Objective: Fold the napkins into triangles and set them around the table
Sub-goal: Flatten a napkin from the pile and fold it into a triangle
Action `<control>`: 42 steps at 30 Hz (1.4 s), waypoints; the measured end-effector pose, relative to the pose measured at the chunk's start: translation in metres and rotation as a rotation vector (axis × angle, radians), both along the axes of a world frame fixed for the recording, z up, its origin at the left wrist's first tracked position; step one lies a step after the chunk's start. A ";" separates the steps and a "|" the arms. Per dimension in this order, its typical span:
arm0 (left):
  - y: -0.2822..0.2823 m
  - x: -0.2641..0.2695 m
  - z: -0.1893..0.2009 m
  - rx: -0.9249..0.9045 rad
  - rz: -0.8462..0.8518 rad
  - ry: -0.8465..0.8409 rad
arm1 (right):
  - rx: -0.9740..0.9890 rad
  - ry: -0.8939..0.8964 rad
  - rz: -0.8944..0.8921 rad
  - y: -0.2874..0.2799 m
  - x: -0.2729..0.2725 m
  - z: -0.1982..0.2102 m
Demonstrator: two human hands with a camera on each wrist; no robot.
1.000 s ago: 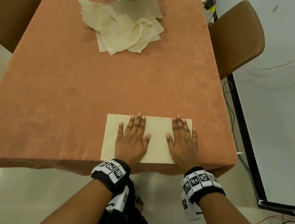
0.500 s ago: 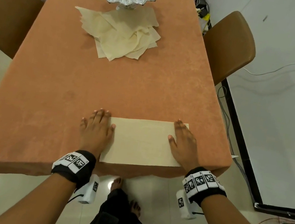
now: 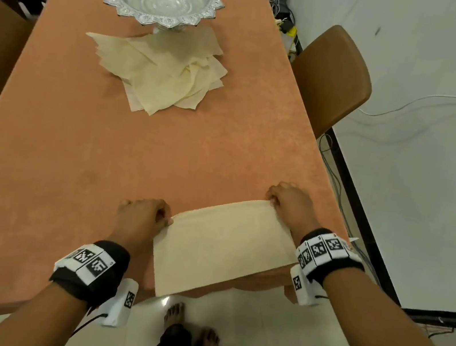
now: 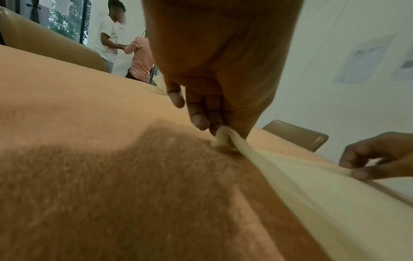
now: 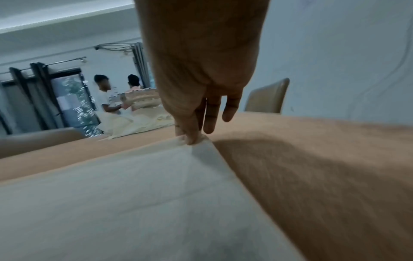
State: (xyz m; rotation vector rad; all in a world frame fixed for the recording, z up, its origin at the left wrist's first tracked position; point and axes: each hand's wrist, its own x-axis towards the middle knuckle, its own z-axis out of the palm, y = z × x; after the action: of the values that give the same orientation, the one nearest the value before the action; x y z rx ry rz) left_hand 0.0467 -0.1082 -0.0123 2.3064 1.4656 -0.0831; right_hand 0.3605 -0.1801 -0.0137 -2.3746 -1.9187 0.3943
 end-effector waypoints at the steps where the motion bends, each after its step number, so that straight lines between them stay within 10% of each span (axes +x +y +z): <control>1: -0.003 -0.001 0.002 -0.048 -0.023 0.004 | -0.009 -0.036 0.048 0.010 -0.002 0.006; 6: -0.024 -0.001 0.020 -0.192 -0.120 0.025 | 0.033 -0.147 0.219 0.051 -0.030 0.018; 15: 0.051 0.080 0.047 0.120 -0.375 -0.098 | 0.077 0.100 -0.385 -0.024 -0.001 0.017; 24: 0.067 0.185 0.014 0.101 -0.665 0.171 | 0.034 0.203 -0.534 -0.068 -0.012 -0.002; 42: 0.113 0.149 0.020 -0.128 -0.311 -0.311 | -0.039 0.482 -0.333 0.046 0.011 0.030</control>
State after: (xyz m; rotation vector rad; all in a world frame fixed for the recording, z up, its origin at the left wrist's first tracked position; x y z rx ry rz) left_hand 0.1956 0.0047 0.0081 2.2992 0.9192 0.0884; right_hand 0.3712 -0.1341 0.0159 -2.2852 -1.2961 0.8810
